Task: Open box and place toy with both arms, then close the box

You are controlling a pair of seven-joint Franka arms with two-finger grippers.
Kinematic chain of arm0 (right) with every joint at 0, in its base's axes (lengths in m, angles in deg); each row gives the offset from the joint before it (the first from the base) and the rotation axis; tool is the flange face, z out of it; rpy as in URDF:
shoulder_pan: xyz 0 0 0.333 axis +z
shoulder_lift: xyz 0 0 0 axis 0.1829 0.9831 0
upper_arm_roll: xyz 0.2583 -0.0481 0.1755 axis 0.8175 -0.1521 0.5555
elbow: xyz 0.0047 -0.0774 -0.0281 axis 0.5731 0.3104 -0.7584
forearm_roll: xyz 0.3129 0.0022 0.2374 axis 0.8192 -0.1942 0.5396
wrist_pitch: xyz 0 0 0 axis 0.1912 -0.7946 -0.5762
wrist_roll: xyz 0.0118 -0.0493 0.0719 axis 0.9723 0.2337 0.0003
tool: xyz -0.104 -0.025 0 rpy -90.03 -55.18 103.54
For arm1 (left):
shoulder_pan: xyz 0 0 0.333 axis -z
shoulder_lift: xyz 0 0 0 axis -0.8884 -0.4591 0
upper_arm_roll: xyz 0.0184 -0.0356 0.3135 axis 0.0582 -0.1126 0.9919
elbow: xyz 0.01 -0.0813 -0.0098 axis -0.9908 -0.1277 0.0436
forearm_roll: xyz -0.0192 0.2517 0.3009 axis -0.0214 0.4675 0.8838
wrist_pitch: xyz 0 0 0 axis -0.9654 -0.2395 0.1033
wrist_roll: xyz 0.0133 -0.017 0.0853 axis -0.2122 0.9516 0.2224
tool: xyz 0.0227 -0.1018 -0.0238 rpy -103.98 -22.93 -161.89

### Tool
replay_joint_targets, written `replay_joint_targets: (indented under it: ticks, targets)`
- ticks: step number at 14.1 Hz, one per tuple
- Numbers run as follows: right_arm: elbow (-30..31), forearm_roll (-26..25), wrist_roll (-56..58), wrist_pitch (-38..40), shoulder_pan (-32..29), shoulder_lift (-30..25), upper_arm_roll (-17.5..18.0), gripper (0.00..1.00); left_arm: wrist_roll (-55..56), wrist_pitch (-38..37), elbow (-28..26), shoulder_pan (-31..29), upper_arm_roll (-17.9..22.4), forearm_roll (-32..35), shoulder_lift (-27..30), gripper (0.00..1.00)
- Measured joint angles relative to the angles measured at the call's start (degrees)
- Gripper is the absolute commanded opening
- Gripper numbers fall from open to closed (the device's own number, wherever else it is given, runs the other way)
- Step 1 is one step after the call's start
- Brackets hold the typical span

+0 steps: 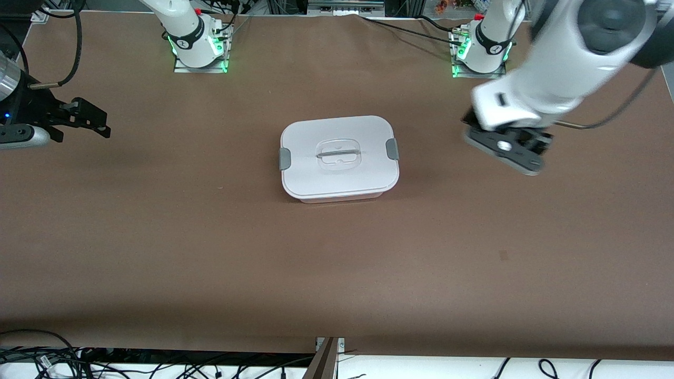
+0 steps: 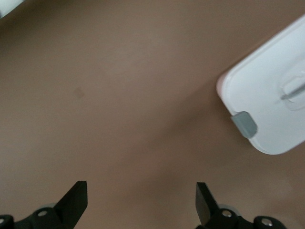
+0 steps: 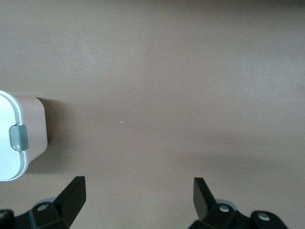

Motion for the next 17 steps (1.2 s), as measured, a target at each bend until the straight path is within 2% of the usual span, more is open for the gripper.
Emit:
replay_joint_targets:
  ticks: [2, 4, 6, 9, 12, 17]
  targets:
    - [0.0, 0.0, 0.0, 0.0, 0.0, 0.0, 0.0, 1.00, 0.6, 0.9, 0.2, -1.6, 1.8, 0.0, 0.6, 1.00]
    - [0.0, 0.0, 0.0, 0.0, 0.0, 0.0, 0.0, 1.00, 3.5, 4.8, -0.9, -1.6, 4.3, -0.3, 1.9, 1.00]
    - [0.0, 0.0, 0.0, 0.0, 0.0, 0.0, 0.0, 1.00, 6.9, 8.9, -5.5, -1.8, 6.5, -1.7, 5.0, 1.00]
    - [0.0, 0.0, 0.0, 0.0, 0.0, 0.0, -0.4, 1.00, 9.9, 11.1, -14.7, -3.1, 9.4, -2.1, 10.9, 1.00]
    - [0.0, 0.0, 0.0, 0.0, 0.0, 0.0, -0.6, 1.00, 9.9, 11.6, -20.2, -6.4, 10.2, -2.4, 14.2, 1.00]
    - [0.0, 0.0, 0.0, 0.0, 0.0, 0.0, -0.6, 1.00, 9.9, 11.7, -20.9, -6.3, 9.1, -2.6, 14.4, 1.00]
